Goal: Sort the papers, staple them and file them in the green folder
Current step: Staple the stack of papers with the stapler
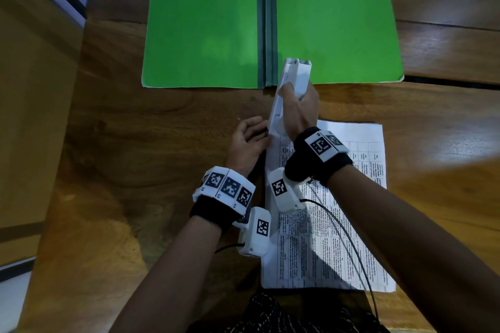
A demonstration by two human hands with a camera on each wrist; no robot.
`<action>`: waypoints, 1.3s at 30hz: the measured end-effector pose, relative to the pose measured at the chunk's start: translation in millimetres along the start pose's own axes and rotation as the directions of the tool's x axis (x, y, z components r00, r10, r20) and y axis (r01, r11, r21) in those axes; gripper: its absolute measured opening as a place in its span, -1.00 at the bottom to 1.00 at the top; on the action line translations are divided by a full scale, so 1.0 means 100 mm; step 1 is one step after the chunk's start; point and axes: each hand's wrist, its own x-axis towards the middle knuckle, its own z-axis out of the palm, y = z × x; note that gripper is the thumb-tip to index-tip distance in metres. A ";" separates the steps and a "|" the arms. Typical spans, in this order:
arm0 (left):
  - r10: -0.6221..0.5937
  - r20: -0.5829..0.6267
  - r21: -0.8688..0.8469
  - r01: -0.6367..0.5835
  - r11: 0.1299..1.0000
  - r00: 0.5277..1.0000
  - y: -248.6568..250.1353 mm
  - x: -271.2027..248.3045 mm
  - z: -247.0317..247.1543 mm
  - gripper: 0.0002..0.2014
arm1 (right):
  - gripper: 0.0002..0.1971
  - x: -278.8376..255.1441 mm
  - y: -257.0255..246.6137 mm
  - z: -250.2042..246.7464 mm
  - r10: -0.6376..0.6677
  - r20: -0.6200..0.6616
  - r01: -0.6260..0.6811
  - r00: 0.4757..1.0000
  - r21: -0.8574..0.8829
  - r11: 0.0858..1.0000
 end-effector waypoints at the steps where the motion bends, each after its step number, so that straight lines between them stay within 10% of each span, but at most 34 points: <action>1: -0.012 0.037 0.004 0.012 1.000 0.999 0.00 0.01 0.00 -0.68 | -0.73 0.00 0.01 0.01 0.001 0.001 -0.001 1.000 -0.012 1.000; 24: -0.035 -0.005 0.206 0.035 0.978 0.999 0.09 0.13 0.08 -0.62 | -0.62 0.17 -0.04 -0.04 0.055 0.046 -0.045 0.997 -0.198 0.979; 32: 0.109 -0.070 0.446 -0.067 0.892 0.992 0.12 0.14 0.60 -0.85 | -0.82 0.39 -0.40 -0.63 0.066 -0.166 -0.061 0.984 0.037 0.997; 39: 0.071 -0.115 0.481 -0.007 0.876 0.991 0.01 0.15 0.94 -0.81 | -0.50 0.82 -0.35 -1.66 0.226 -0.264 -0.274 0.938 -0.162 0.948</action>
